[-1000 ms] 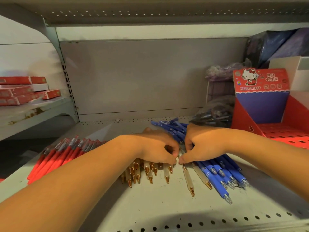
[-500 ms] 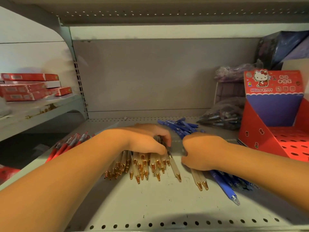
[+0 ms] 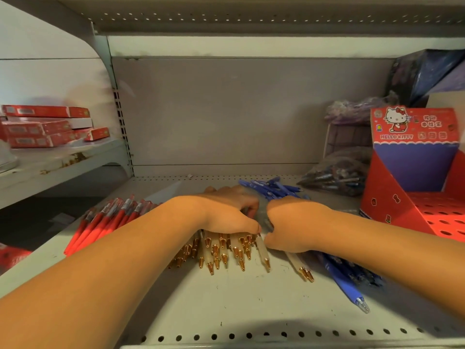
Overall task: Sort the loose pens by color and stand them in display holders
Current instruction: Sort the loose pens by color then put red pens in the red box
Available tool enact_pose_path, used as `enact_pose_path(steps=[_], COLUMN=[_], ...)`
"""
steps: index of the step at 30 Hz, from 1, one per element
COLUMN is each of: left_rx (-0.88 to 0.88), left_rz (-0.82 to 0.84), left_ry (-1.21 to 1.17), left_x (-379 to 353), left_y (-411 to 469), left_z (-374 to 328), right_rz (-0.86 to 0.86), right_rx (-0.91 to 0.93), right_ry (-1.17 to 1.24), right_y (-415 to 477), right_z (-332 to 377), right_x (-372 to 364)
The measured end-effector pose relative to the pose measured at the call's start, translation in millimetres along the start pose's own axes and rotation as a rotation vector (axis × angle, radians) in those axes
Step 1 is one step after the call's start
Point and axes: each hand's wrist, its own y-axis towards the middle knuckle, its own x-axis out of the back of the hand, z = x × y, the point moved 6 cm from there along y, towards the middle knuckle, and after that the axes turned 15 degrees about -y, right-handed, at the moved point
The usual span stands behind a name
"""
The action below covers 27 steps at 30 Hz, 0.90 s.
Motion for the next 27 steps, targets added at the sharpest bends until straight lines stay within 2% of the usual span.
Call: enact_pose_path(steps=[5, 9, 12, 18, 23, 27], left_rx=[0.048, 0.133, 0.185, 0.192, 0.153, 0.084], left_rz=[-0.047, -0.092, -0.154, -0.117, -0.051, 0.005], left_ry=[-0.132, -0.069, -0.176, -0.125, -0.108, -0.125], left_x=[3, 3, 8, 11, 8, 1], left_y=[-2, 1, 4, 20, 38, 47], left_z=[10, 20, 32, 40, 35, 28], right_rz=[0.100, 0.215, 0.225, 0.192, 0.112, 0.094], right_rx=[-0.113, -0.147, -0.136, -0.055, 0.128, 0.213], right_ry=[0.344, 0.619, 0.721, 0.553, 0.169, 0.146], right_y=[22, 28, 24, 14, -12, -36], right_z=[-12, -15, -20, -24, -15, -9], right_x=[0, -8, -10, -5, 5, -3])
